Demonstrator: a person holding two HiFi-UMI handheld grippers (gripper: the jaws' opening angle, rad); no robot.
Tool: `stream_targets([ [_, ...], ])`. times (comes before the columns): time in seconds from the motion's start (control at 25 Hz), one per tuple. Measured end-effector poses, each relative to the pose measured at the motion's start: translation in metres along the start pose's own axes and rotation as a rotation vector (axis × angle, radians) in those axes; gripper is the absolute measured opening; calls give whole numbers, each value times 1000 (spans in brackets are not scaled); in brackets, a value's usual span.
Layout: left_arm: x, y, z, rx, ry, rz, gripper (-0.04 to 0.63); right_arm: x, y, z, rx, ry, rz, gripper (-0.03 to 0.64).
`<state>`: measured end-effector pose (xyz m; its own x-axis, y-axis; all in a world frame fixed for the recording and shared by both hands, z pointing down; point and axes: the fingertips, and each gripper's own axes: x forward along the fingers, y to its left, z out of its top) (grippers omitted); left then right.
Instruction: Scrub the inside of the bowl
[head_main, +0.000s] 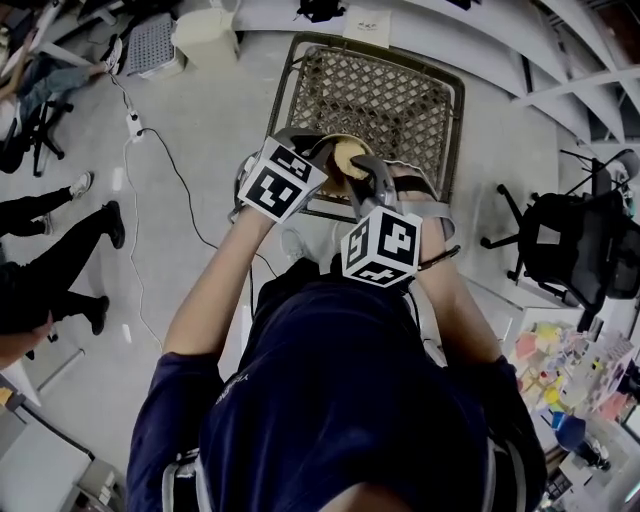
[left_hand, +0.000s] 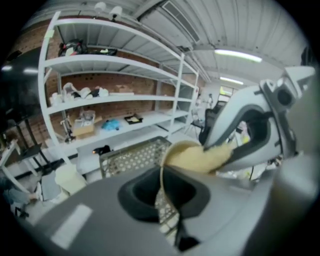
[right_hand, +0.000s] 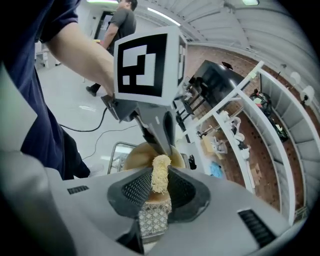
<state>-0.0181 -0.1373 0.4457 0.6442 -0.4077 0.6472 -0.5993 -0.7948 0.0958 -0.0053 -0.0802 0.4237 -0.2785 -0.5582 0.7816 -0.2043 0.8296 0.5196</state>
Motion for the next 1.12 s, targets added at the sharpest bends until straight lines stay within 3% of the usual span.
stream_targets([
  [0.24,-1,14,5,10,4,26,7,2,35,6,-37,-20,125,75],
  [0.4,4,11,0,-9,14,14,9,5,2,-16,22,23,53,77],
  [0.52,11,3,3,7,15,4,12,10,-8,-3,12,-15,24,77],
  [0.64,13,4,5,17,20,11,9,11,24,8,-38,-51,129,77],
  [0.76,9,9,4,3,22,18,9,5,35,-6,-22,-35,186,77],
  [0.96,11,3,2,-1,22,20,11,3,0,-25,52,-11,94,77],
  [1.12,16,-6,8,21,26,11,9,-1,2,-9,3,-64,63,77],
])
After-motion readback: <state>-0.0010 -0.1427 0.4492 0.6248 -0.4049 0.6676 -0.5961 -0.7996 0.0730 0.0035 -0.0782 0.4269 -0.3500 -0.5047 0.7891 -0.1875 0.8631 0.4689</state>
